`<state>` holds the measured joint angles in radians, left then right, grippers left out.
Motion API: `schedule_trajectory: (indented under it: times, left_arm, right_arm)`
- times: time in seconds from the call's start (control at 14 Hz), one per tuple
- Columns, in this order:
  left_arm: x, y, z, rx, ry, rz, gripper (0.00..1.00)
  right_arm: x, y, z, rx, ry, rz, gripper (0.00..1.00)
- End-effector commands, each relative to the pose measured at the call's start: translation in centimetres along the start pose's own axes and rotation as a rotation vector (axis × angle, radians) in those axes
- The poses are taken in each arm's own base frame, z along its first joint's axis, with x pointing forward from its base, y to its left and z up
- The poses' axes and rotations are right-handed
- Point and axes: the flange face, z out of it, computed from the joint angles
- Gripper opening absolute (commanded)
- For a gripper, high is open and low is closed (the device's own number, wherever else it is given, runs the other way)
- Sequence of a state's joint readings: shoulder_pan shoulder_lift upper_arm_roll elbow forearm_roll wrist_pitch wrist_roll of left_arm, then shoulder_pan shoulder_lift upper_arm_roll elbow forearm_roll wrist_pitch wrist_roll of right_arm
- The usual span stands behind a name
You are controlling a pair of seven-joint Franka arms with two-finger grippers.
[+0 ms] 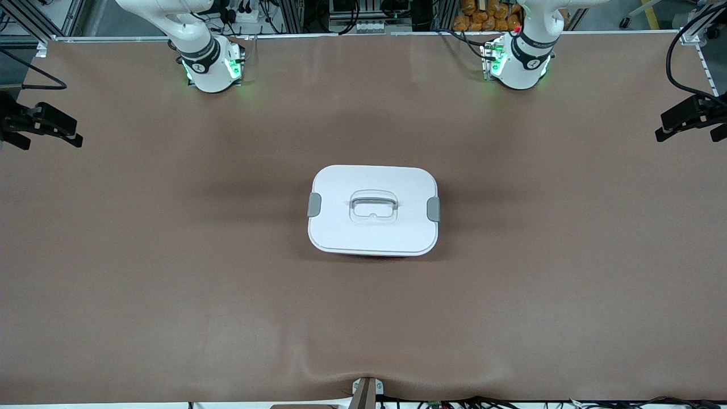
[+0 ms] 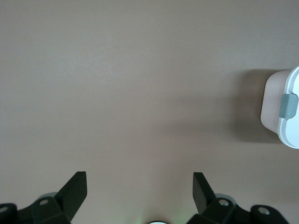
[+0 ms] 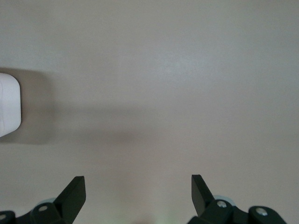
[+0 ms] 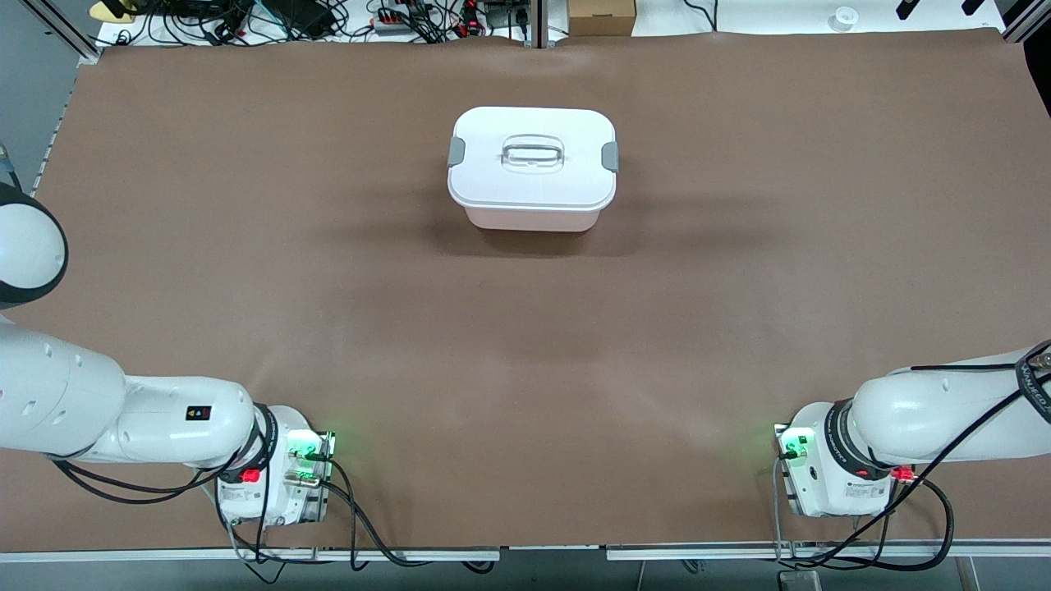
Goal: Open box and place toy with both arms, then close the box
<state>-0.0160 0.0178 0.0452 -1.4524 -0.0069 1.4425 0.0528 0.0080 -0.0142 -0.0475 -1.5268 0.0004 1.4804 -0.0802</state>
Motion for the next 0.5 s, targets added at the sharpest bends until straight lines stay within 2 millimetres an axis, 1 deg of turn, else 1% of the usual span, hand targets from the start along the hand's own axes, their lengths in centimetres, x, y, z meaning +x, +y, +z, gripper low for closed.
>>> schedule_trajectory:
  times: [0.0, 0.43]
  left_arm:
    - [-0.09, 0.21, -0.45, -0.017, 0.013, -0.001, 1.00]
    - [-0.10, 0.14, -0.52, -0.018, 0.015, -0.003, 1.00]
  right_arm:
    - [-0.17, 0.39, -0.59, -0.005, 0.006, 0.004, 1.00]
    - [-0.25, 0.29, -0.64, -0.004, 0.004, 0.003, 1.00]
